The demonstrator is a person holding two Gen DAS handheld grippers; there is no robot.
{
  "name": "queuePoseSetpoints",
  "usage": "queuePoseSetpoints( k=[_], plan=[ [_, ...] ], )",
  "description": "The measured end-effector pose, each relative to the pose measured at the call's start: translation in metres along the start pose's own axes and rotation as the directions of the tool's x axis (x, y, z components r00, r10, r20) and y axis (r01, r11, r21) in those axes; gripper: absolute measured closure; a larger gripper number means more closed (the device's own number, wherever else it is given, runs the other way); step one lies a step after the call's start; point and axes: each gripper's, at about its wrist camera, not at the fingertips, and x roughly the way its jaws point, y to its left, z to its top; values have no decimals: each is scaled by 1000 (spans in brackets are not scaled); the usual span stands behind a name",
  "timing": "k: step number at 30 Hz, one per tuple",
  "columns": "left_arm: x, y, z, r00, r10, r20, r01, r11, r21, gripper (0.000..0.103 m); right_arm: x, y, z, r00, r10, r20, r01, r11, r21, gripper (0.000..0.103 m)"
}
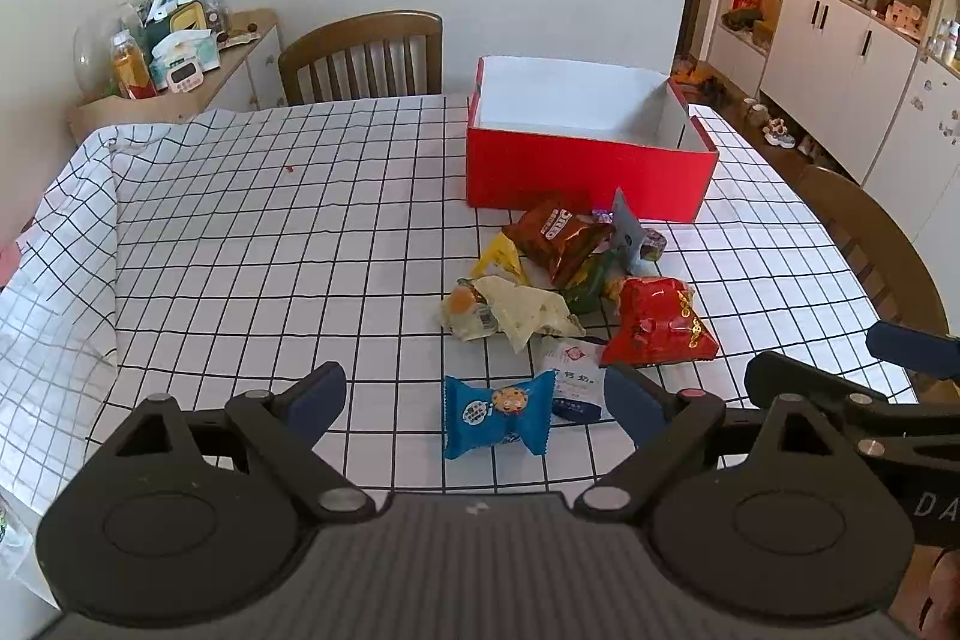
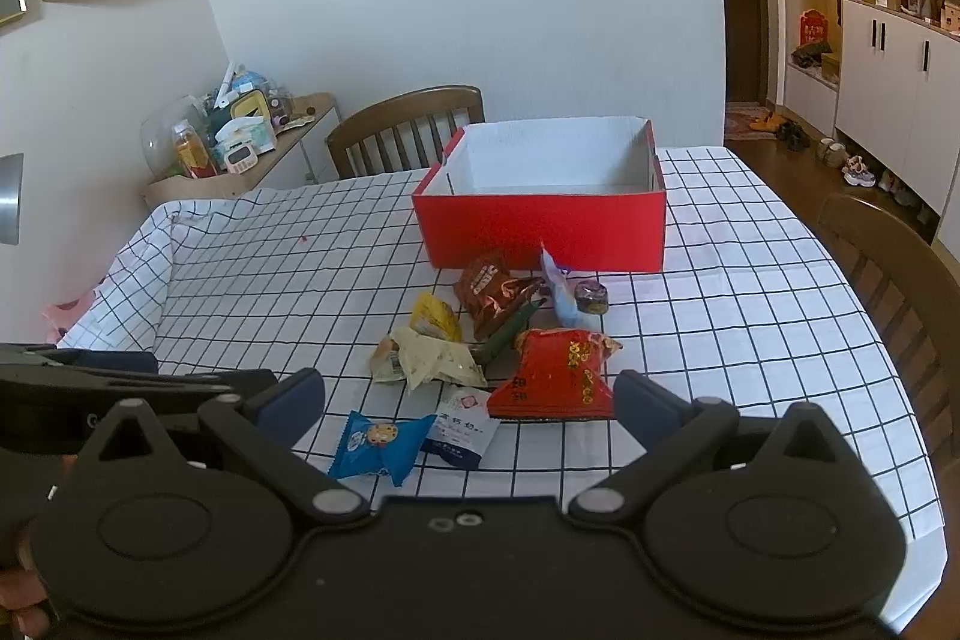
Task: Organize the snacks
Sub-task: 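Move both grippers toward the snack pile in front of the red box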
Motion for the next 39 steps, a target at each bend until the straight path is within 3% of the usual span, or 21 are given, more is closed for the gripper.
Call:
queuePoseSetpoints(
  k=[10, 20, 30, 36, 39],
  plan=[
    [2, 3, 0, 1000, -9, -11, 9, 1000, -9, 9, 0, 1, 0, 1000, 0, 0, 0, 1000, 3, 1],
    [-3, 9, 1, 998, -64, 28, 66, 996, -55, 9, -4, 3, 0, 1000, -2, 30, 2, 1000, -1, 1],
    [-9, 10, 0, 997, -59, 55, 61, 997, -40, 9, -11, 8, -1, 998, 1, 59, 0, 1000, -14, 3],
    [-4, 10, -2, 997, -61, 47, 63, 997, -39, 9, -11, 11, 0, 998, -9, 58, 11, 999, -34, 3],
    [9, 14, -2, 997, -73, -7, 73, 995, -62, 9, -5, 8, 0, 999, -14, 38, 16, 999, -40, 3]
  ],
)
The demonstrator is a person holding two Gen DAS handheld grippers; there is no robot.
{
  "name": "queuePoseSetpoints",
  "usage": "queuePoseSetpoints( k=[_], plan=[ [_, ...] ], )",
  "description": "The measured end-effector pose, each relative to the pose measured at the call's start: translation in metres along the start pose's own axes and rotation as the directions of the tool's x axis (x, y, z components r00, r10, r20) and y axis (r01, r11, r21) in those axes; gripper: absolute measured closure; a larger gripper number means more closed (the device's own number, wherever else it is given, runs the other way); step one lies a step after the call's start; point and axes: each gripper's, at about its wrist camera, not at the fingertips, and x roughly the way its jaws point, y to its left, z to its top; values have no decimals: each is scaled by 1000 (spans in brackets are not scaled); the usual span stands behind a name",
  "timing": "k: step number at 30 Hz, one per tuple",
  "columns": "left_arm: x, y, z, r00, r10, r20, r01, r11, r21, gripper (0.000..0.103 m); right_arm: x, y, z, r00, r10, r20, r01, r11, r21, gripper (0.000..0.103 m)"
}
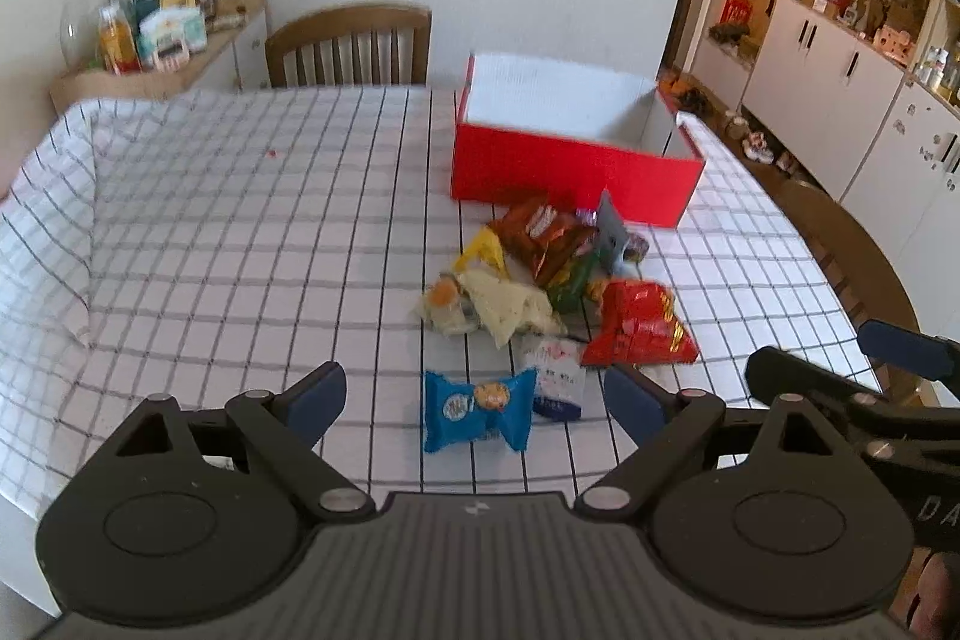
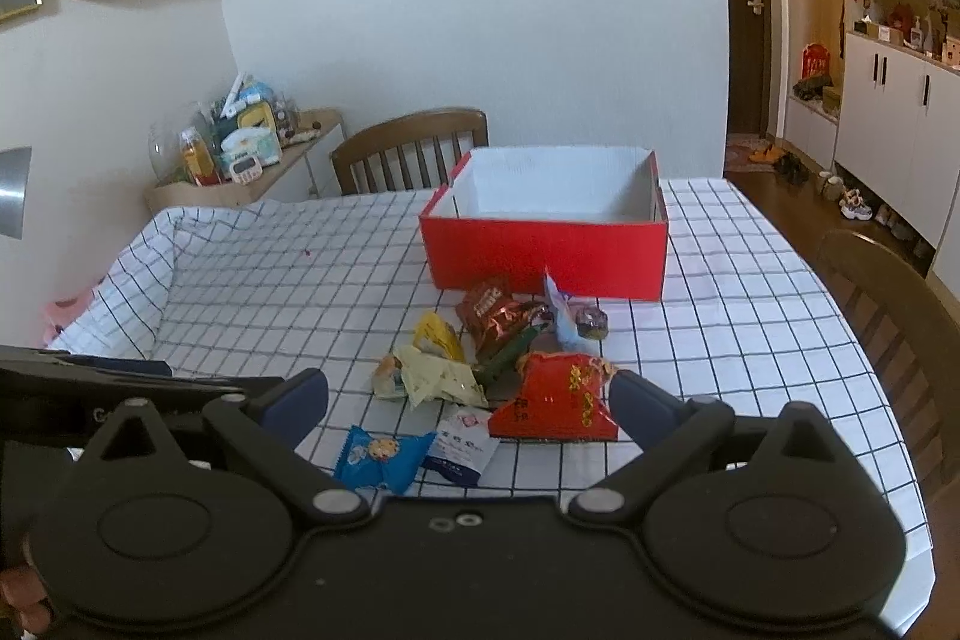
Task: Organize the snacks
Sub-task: 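Move both grippers toward the snack pile in front of the red box, then grasp the blue cookie wrapper with the left gripper while the right grasps the red chip bag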
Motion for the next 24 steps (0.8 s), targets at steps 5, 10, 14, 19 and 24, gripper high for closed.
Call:
queuePoseSetpoints(
  k=[5, 10, 14, 19, 24],
  plan=[
    [28, 9, 1, 996, -16, -85, 12, 999, -45, 9, 25, -20, -2, 998, -12, -55, 15, 998, 61, 3],
    [65, 24, 8, 990, 7, -141, -22, 994, -109, 10, 67, -45, -7, 989, -20, -144, 35, 994, 103, 5],
    [104, 34, 15, 972, 0, -237, -39, 986, -159, 10, 102, -60, -8, 975, -17, -220, 43, 993, 112, 9],
    [139, 39, 14, 930, -64, -362, -31, 968, -250, 10, 140, -69, 0, 961, -6, -276, 30, 996, 83, 10],
    [166, 44, 9, 894, -82, -441, -96, 926, -366, 10, 165, -71, 7, 947, 11, -322, 2, 999, 39, 10]
  ],
)
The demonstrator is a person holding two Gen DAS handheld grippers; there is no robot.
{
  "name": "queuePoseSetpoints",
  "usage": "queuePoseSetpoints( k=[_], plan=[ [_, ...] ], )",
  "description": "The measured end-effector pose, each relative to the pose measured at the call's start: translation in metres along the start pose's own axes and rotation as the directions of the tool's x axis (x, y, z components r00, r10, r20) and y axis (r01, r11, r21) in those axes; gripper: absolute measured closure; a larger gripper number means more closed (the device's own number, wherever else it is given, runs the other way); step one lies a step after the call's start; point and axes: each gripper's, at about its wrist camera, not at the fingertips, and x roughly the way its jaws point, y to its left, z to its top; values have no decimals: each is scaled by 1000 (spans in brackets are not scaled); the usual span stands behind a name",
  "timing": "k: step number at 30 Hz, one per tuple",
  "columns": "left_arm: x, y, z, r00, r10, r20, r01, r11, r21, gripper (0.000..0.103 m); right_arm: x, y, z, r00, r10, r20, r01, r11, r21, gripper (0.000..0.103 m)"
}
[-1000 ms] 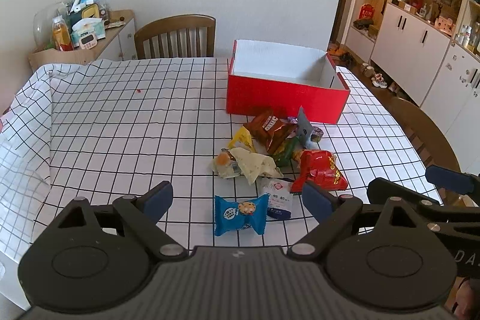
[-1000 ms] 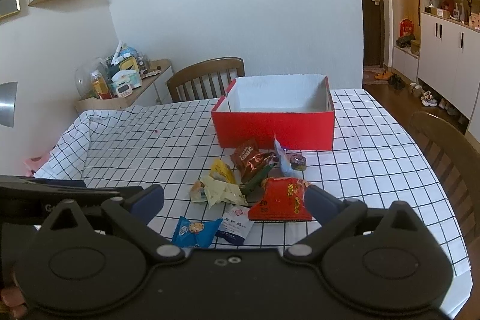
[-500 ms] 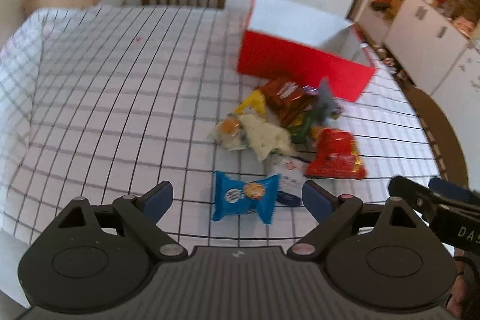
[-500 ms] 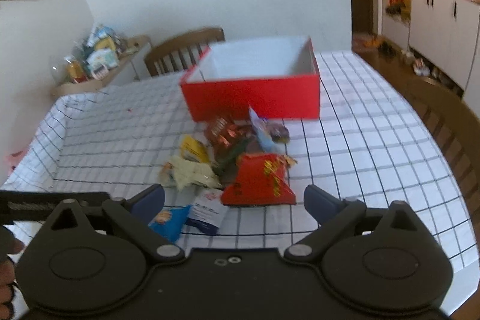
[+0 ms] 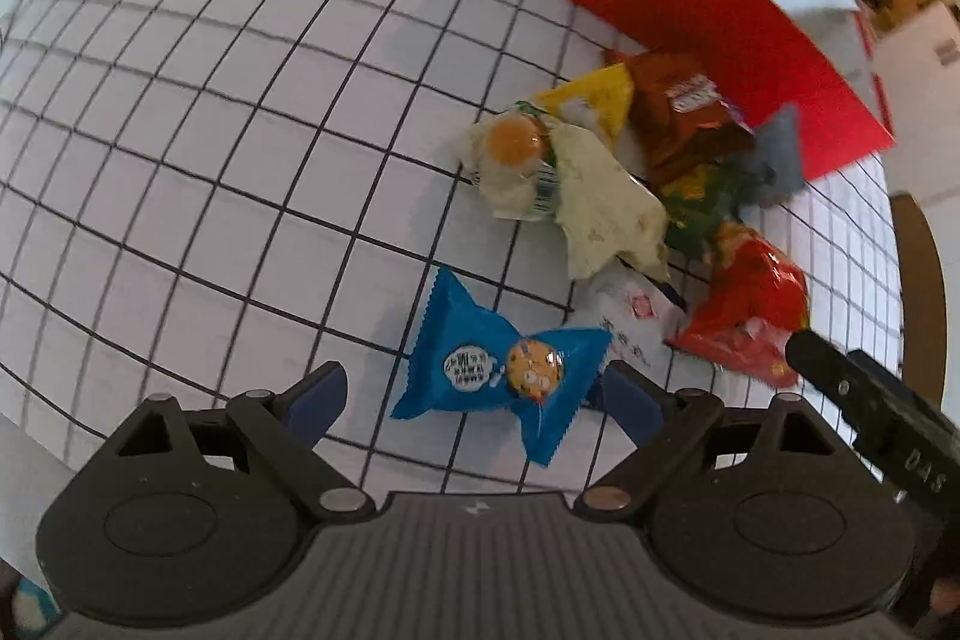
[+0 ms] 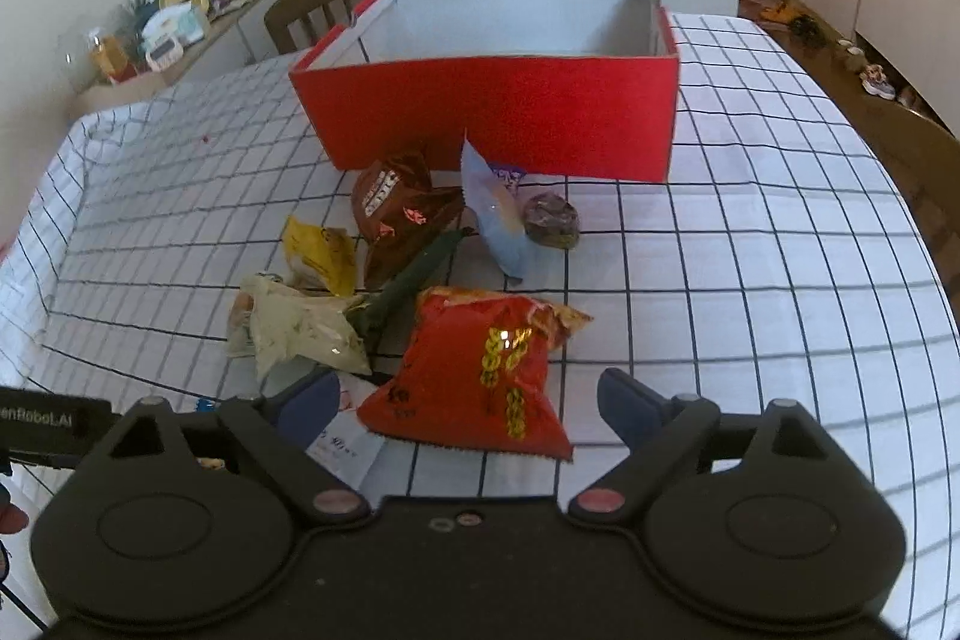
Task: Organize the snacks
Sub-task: 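Grasp the blue cookie wrapper with the left gripper while the right grasps the red chip bag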
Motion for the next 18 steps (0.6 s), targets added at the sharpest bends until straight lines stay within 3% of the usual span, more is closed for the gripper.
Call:
queuePoseSetpoints(
  k=[6, 15, 18],
  plan=[
    [13, -13, 0, 999, -31, -44, 32, 999, 31, 10, 23, -3, 11, 998, 13, -63, -14, 1000, -10, 10],
    [35, -23, -1, 997, 10, -79, 1, 990, 141, 10, 49, 2, 17, 993, 12, -117, -16, 999, -37, 10],
    [40, -20, 0, 996, 14, -92, -2, 991, 131, 18, 54, 4, 17, 992, -1, -129, -5, 999, -48, 16]
  ],
)
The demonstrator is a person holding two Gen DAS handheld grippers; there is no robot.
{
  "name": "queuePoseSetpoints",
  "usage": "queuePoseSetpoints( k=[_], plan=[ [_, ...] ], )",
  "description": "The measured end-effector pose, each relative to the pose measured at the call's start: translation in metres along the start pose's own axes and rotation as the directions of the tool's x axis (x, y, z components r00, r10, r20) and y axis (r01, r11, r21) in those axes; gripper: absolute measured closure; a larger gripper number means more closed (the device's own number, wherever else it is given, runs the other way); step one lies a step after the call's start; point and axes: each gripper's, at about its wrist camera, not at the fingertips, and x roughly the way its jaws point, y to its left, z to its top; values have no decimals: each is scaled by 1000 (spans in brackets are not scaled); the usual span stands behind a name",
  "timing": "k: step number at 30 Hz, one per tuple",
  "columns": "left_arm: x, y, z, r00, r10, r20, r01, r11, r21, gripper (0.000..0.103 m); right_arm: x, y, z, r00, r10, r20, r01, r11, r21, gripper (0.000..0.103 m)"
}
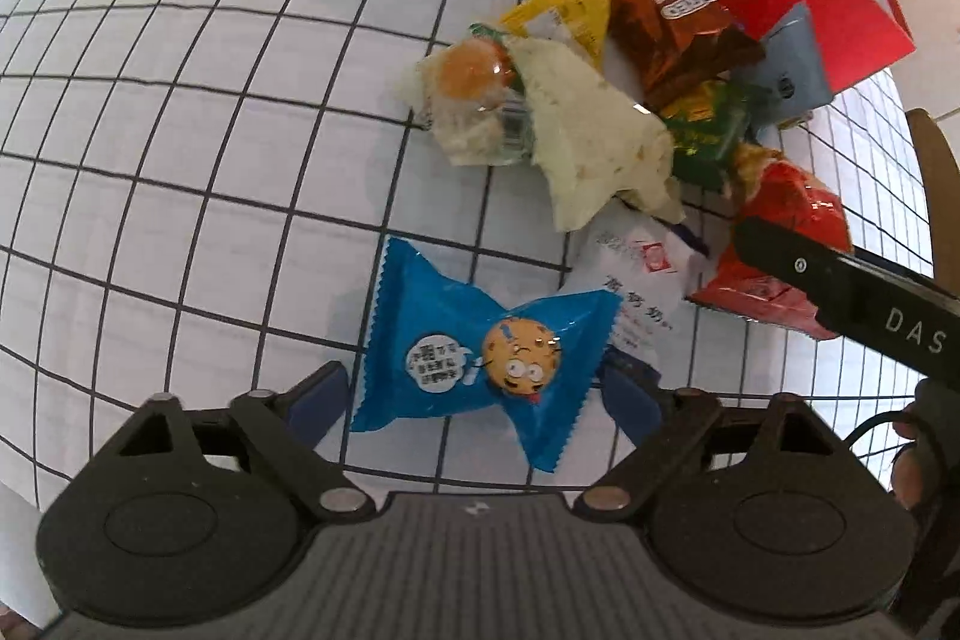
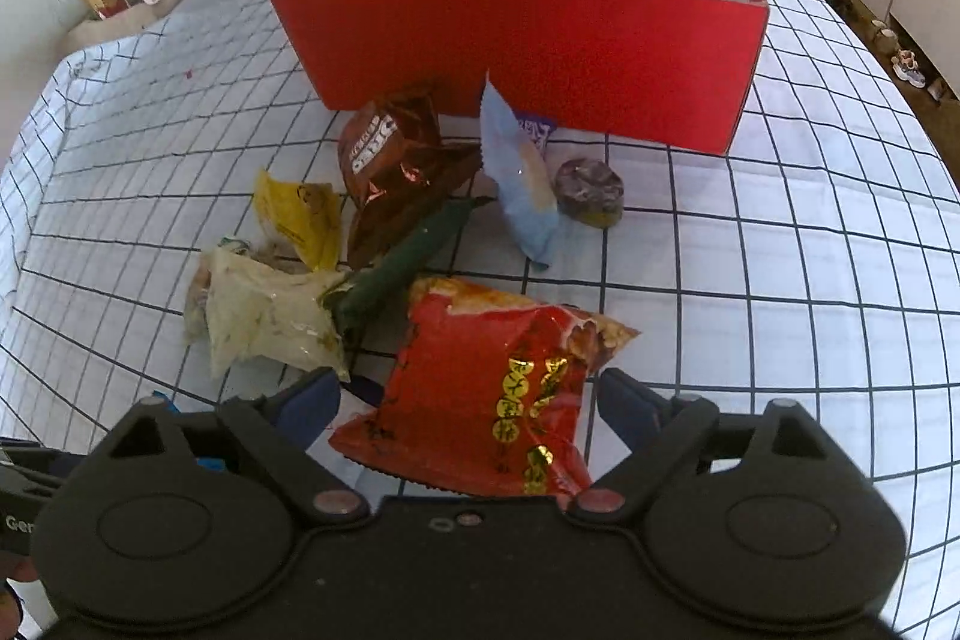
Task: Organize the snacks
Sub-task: 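Grasp the blue cookie wrapper with the left gripper while the right grasps the red chip bag, then carry both snacks into the red box and open both grippers to release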
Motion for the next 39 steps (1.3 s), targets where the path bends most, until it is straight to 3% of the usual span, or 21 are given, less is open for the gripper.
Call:
queuePoseSetpoints(
  k=[8, 10, 19, 25, 31, 39],
  plan=[
    [-8, 5, -2, 999, -27, 23, 28, 999, -20, 36, 3, -5, 0, 1000, -8, -3, 8, 999, 44, 38],
    [-12, 6, -3, 999, -24, 46, 24, 1000, -16, 49, 1, -7, 0, 1000, -4, -2, 4, 998, 57, 38],
    [-27, 18, -10, 997, -36, 63, 38, 999, -32, 52, -16, -1, -7, 1000, 12, 11, -13, 997, 80, 41],
    [-60, 19, -18, 993, -55, 103, 59, 998, -34, 52, -43, 4, -8, 999, 38, 38, -41, 997, 58, 41],
    [-101, 7, -14, 981, -63, 183, 62, 998, 10, 52, -73, 7, 0, 995, 58, 84, -62, 997, 45, 41],
    [-145, -31, 20, 957, -94, 274, 68, 992, 102, 52, -96, 8, 32, 988, 72, 136, -75, 997, 17, 41]
  ],
)
